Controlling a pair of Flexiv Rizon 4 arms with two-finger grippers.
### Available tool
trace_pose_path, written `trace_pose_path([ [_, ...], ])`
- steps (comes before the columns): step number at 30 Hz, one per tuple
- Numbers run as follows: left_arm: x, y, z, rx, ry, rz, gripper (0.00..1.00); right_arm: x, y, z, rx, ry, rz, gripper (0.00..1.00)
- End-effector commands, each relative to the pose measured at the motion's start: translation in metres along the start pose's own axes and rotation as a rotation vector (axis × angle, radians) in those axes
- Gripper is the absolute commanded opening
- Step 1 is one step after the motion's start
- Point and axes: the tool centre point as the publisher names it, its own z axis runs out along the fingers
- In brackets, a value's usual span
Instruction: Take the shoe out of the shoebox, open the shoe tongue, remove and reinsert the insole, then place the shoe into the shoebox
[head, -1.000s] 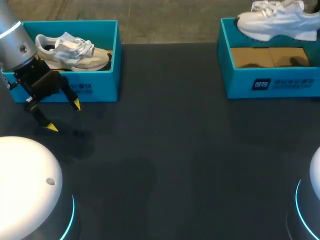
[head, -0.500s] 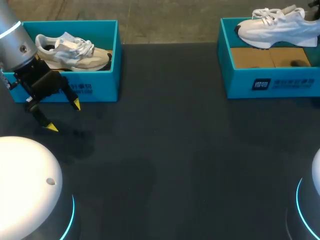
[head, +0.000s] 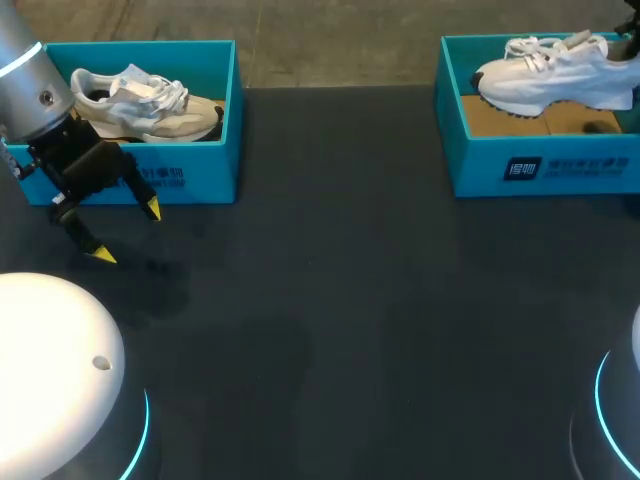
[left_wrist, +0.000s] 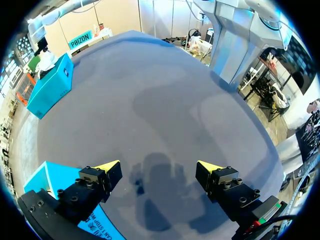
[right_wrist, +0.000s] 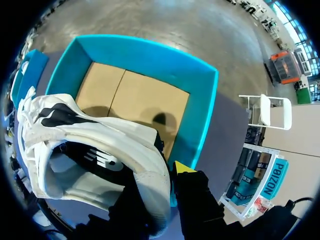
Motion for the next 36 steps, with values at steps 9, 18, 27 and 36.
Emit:
trace_pose_path([
  [9, 0.000, 0.000, 0.000, -0.002, 0.002, 0.000, 1.00, -0.002, 0.001, 0.025, 0.017, -0.003, 0.021, 0.00],
  [18, 0.000, 0.000, 0.000, -0.002, 0.002, 0.000, 1.00, -0.006, -0.003, 0.047, 0.044, 0.005, 0.042, 0.00],
  [27, 0.000, 0.000, 0.000, -0.002, 0.002, 0.000, 1.00, -0.007, -0.019, 0.053, 0.055, 0.004, 0.071, 0.00],
  [36, 0.000, 0.000, 0.000, -0.002, 0.002, 0.000, 1.00, 0.000, -0.028, 0.063, 0.080, 0.001, 0.072, 0.00],
])
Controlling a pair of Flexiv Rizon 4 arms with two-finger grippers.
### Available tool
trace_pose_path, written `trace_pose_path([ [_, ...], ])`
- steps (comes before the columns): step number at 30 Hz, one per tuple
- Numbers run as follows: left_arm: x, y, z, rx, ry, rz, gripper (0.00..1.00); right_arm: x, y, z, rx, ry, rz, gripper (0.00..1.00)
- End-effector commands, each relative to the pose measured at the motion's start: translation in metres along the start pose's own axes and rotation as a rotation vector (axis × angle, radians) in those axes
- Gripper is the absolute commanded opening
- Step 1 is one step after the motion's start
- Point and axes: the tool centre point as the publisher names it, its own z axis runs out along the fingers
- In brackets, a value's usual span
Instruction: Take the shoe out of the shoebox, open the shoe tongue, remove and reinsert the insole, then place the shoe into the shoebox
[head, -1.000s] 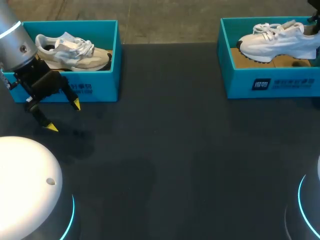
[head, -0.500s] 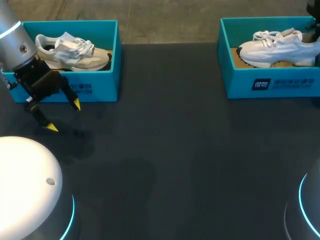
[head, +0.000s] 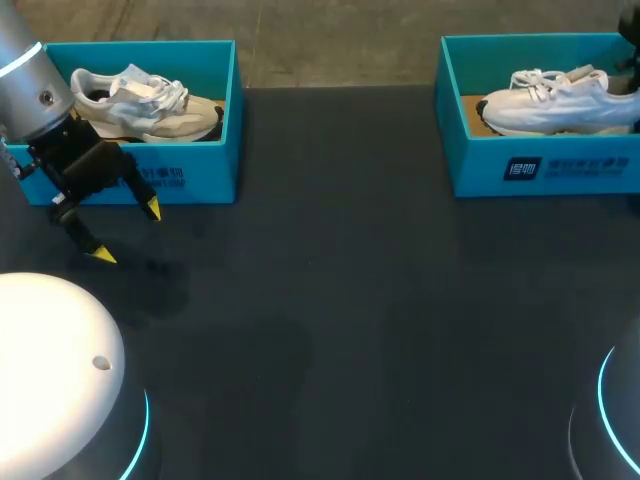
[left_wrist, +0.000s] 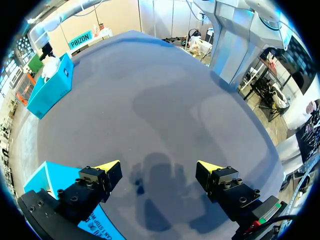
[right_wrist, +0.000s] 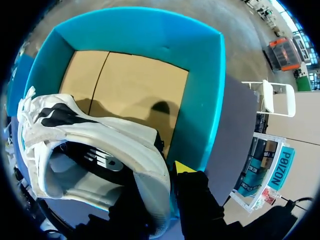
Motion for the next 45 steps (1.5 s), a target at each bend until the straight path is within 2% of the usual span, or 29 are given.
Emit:
trace_pose_path([
  [1, 0.000, 0.000, 0.000, -0.002, 0.002, 0.000, 1.00, 0.004, -0.005, 0.005, 0.004, -0.007, 0.003, 0.00],
  [45, 0.000, 0.000, 0.000, -0.002, 0.002, 0.000, 1.00, 0.024, -0.015, 0.071, 0.038, 0.041, -0.032, 0.00],
])
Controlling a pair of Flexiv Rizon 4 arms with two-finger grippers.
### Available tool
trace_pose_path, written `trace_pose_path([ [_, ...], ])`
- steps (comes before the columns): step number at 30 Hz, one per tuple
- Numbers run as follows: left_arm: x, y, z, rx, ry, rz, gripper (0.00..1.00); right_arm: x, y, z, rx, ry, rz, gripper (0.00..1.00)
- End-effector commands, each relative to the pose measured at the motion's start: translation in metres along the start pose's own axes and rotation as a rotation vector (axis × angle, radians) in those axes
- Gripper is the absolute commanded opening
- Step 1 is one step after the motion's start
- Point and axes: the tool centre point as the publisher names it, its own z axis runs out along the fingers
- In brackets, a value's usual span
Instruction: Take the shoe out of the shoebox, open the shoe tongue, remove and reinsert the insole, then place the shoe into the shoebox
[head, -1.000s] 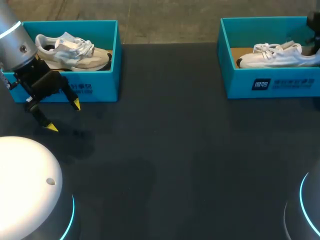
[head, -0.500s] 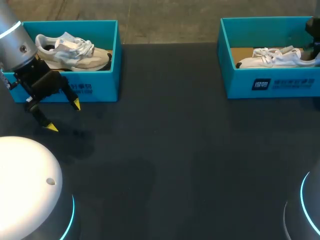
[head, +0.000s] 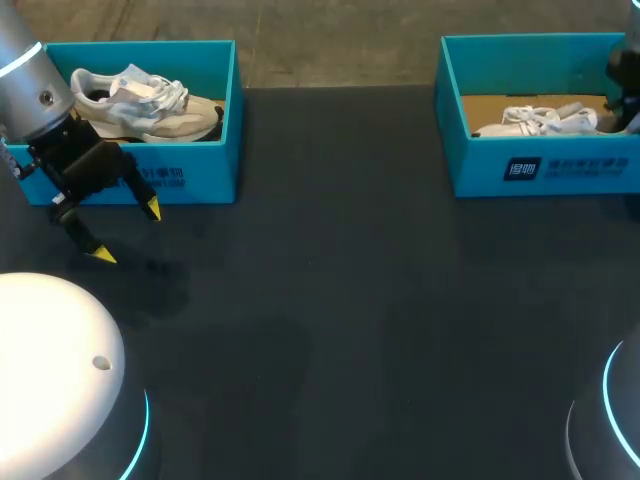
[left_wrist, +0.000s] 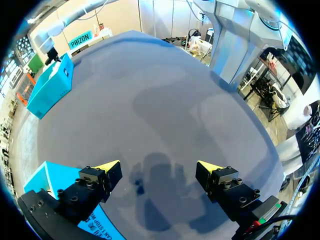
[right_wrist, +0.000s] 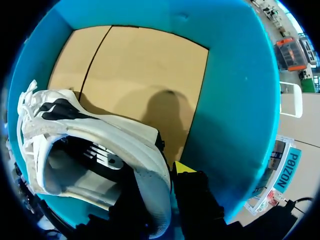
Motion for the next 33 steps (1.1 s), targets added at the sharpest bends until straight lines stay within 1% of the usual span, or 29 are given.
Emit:
trace_pose_path([
  [1, 0.000, 0.000, 0.000, -0.002, 0.002, 0.000, 1.00, 0.002, 0.003, 0.008, 0.007, 0.005, -0.006, 0.00],
  [15, 0.000, 0.000, 0.000, -0.002, 0.002, 0.000, 1.00, 0.001, 0.005, 0.023, 0.029, 0.008, 0.012, 0.00],
  [16, 0.000, 0.000, 0.000, -0.002, 0.002, 0.000, 1.00, 0.001, 0.005, 0.023, 0.026, 0.012, 0.014, 0.03],
  [17, 0.000, 0.000, 0.000, -0.002, 0.002, 0.000, 1.00, 0.001, 0.005, 0.023, 0.025, 0.013, 0.016, 0.32],
  [18, 0.000, 0.000, 0.000, -0.002, 0.002, 0.000, 1.00, 0.001, 0.004, 0.022, 0.021, 0.017, 0.018, 0.48],
  [19, 0.000, 0.000, 0.000, -0.002, 0.002, 0.000, 1.00, 0.001, 0.004, 0.021, 0.019, 0.018, 0.019, 0.55],
  [20, 0.000, 0.000, 0.000, -0.002, 0.002, 0.000, 1.00, 0.000, 0.003, 0.018, 0.013, 0.017, 0.019, 0.71],
  [22, 0.000, 0.000, 0.000, -0.002, 0.002, 0.000, 1.00, 0.000, 0.003, 0.012, 0.003, 0.014, 0.019, 0.92],
  [25, 0.000, 0.000, 0.000, -0.002, 0.002, 0.000, 1.00, -0.001, 0.002, 0.005, -0.009, 0.008, 0.021, 0.99],
  [26, 0.000, 0.000, 0.000, -0.002, 0.002, 0.000, 1.00, -0.001, 0.002, 0.004, -0.012, 0.007, 0.021, 1.00],
  [33, 0.000, 0.000, 0.000, -0.002, 0.002, 0.000, 1.00, 0.001, 0.002, -0.010, -0.030, 0.003, 0.026, 1.00],
])
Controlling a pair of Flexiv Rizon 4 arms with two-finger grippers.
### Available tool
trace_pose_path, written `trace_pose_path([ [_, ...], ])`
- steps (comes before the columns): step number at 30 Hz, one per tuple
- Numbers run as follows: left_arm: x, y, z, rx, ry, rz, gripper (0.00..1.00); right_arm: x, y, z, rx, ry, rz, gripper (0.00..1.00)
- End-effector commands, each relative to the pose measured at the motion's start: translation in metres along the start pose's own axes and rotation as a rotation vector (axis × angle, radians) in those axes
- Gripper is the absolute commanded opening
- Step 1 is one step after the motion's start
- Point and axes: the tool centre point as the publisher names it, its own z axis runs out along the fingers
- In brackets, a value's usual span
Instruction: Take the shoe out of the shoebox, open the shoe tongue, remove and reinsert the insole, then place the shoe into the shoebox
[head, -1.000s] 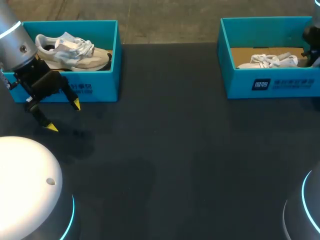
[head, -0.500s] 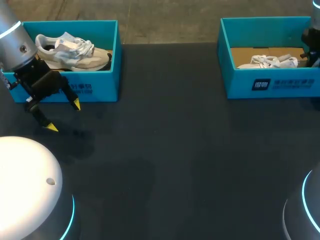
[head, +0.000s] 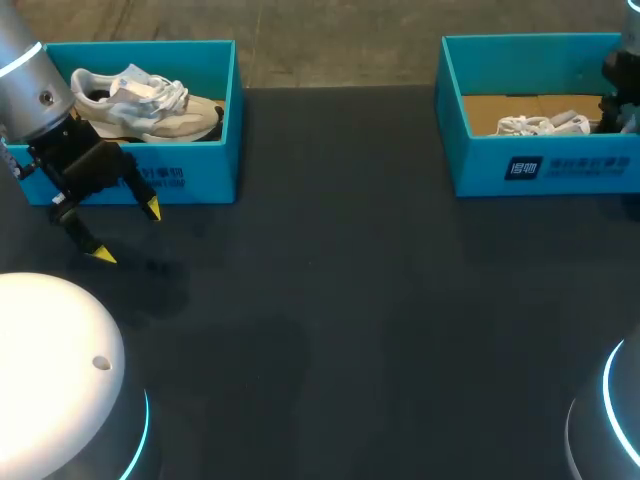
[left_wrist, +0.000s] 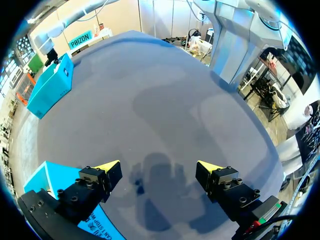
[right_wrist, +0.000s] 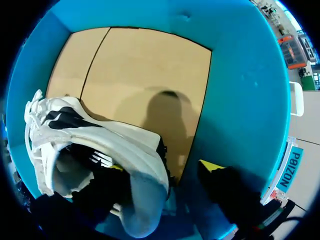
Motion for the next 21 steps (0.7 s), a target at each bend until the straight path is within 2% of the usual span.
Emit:
trace_pose_path([
  [1, 0.000, 0.000, 0.000, -0.002, 0.002, 0.000, 1.00, -0.003, -0.007, -0.013, -0.014, -0.005, 0.004, 1.00],
  [16, 0.000, 0.000, 0.000, -0.002, 0.002, 0.000, 1.00, 0.007, -0.014, -0.077, -0.082, -0.029, 0.021, 1.00],
  [21, 0.000, 0.000, 0.000, -0.002, 0.002, 0.000, 1.00, 0.018, -0.019, -0.098, -0.085, -0.030, 0.025, 1.00],
])
